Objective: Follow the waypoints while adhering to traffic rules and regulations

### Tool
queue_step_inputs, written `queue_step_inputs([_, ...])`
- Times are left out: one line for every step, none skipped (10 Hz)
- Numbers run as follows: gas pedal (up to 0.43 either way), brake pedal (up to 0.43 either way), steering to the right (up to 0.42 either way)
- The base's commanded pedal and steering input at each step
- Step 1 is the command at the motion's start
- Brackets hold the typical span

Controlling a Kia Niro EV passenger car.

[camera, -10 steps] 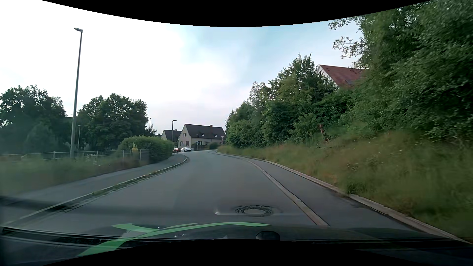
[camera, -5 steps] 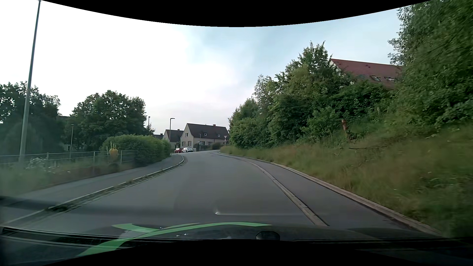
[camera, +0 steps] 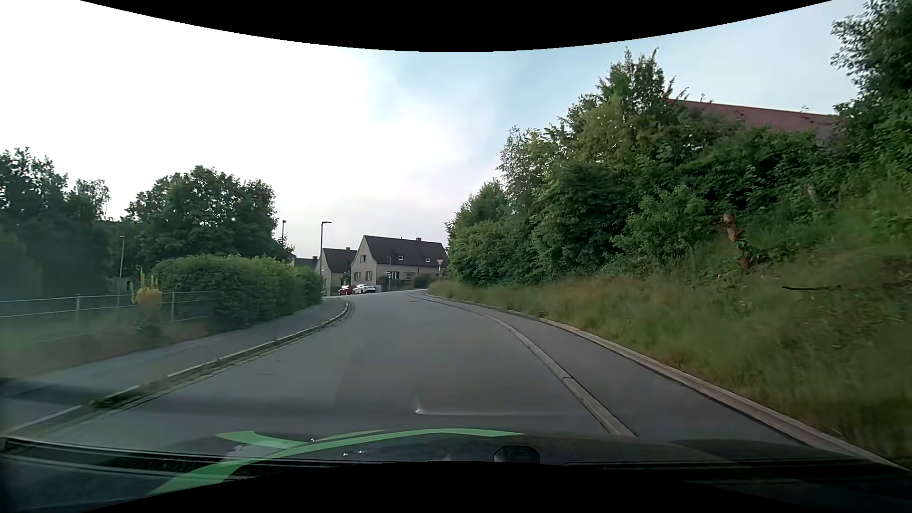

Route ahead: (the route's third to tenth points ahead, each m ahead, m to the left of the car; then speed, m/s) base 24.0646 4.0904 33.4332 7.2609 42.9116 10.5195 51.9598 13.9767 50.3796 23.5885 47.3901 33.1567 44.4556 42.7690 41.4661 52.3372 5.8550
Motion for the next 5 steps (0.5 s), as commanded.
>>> queue_step_inputs([0.130,0.000,-0.024])
queue_step_inputs([0.130,0.000,-0.024])
queue_step_inputs([0.130,0.000,-0.024])
queue_step_inputs([0.130,0.000,-0.024])
queue_step_inputs([0.130,0.000,-0.024])
